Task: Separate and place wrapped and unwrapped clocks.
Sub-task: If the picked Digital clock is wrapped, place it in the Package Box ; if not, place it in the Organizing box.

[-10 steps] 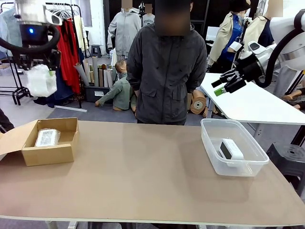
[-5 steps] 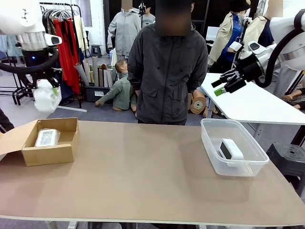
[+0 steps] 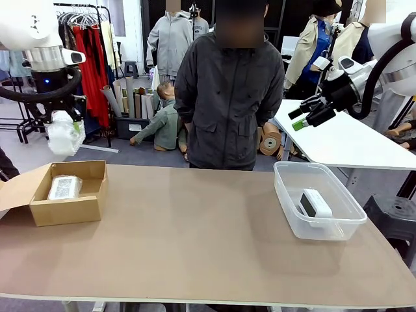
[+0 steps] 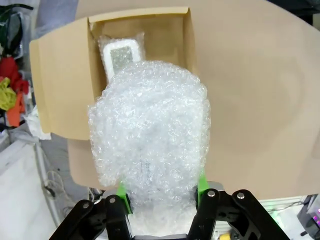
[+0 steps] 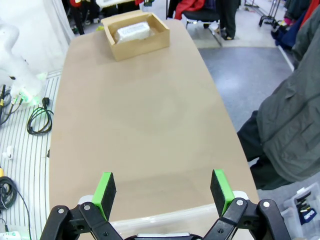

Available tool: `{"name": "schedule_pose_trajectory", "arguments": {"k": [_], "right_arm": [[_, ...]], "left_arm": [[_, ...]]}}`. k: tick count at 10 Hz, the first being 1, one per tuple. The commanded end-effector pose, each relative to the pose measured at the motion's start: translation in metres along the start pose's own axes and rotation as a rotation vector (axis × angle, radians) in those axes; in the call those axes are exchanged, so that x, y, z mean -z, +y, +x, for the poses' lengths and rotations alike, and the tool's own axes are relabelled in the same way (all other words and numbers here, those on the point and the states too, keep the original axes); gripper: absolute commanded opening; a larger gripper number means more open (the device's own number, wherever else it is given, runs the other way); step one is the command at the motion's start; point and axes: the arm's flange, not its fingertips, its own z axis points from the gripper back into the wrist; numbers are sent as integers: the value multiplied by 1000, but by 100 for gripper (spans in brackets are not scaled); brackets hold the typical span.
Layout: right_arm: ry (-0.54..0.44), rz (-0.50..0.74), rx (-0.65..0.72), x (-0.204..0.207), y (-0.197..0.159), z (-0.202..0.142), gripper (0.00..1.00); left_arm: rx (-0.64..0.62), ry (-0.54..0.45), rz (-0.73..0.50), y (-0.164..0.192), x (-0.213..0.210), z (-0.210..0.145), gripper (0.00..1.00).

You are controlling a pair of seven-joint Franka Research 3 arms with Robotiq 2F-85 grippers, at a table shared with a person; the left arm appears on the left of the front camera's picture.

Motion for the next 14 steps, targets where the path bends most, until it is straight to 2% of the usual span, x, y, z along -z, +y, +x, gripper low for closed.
{"name": "schedule_pose_trajectory", "arguments": {"k": [1, 2, 4, 6, 8, 11, 14], "right_arm": [[0, 0, -6, -1, 0, 1, 100], [0, 0, -6, -1, 0, 1, 100], [0, 0, -6, -1, 0, 1, 100], [0, 0, -6, -1, 0, 1, 100], [0, 0, -6, -1, 0, 1, 100], [0, 0, -6, -1, 0, 1, 100], [0, 0, -6, -1, 0, 1, 100]], "left_arm": [[11, 17, -56, 3, 17, 8, 0], [-14, -17, -50, 8, 40, 13, 0], [11, -19, -50, 13, 70, 11, 0], [62, 6, -61, 18, 98, 6, 0], [105, -13, -68, 22, 127, 2, 0], [93, -55, -73, 26, 159, 14, 0], [78, -50, -66, 20, 180, 23, 0]]}}
